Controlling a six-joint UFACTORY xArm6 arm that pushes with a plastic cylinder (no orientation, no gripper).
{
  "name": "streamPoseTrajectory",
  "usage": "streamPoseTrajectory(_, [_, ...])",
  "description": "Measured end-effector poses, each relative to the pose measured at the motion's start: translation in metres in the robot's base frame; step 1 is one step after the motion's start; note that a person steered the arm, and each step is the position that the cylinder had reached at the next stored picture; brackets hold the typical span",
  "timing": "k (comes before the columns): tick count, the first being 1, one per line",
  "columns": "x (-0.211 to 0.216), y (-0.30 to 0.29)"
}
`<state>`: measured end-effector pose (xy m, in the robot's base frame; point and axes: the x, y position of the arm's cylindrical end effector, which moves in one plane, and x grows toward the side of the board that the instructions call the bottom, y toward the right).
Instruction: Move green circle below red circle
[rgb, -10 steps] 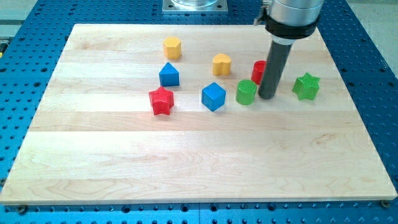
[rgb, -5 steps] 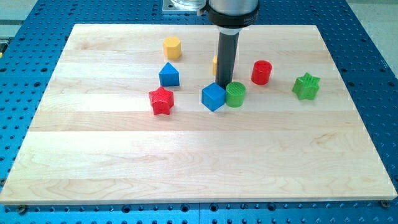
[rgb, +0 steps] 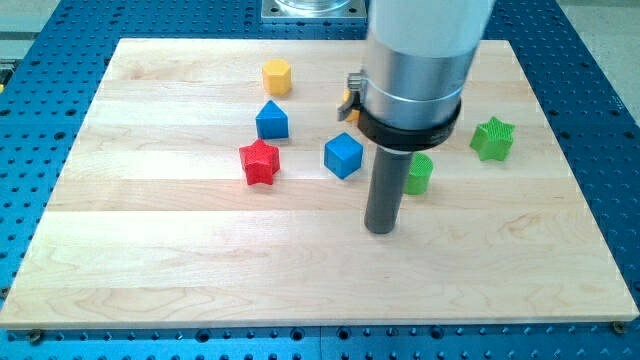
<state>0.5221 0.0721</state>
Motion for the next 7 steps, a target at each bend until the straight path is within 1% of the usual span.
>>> streamPoseTrajectory(1, [-0.033, 0.059])
streamPoseTrajectory(2, [-0.029, 0.071])
streamPoseTrajectory(3, [-0.007, 0.042])
streamPoseTrajectory(4, [-0.029, 0.028])
streamPoseTrajectory(5, [-0.036, 0.021])
streamPoseTrajectory(6, [-0.057, 0.026])
streamPoseTrajectory(7, [-0.064, 0.032])
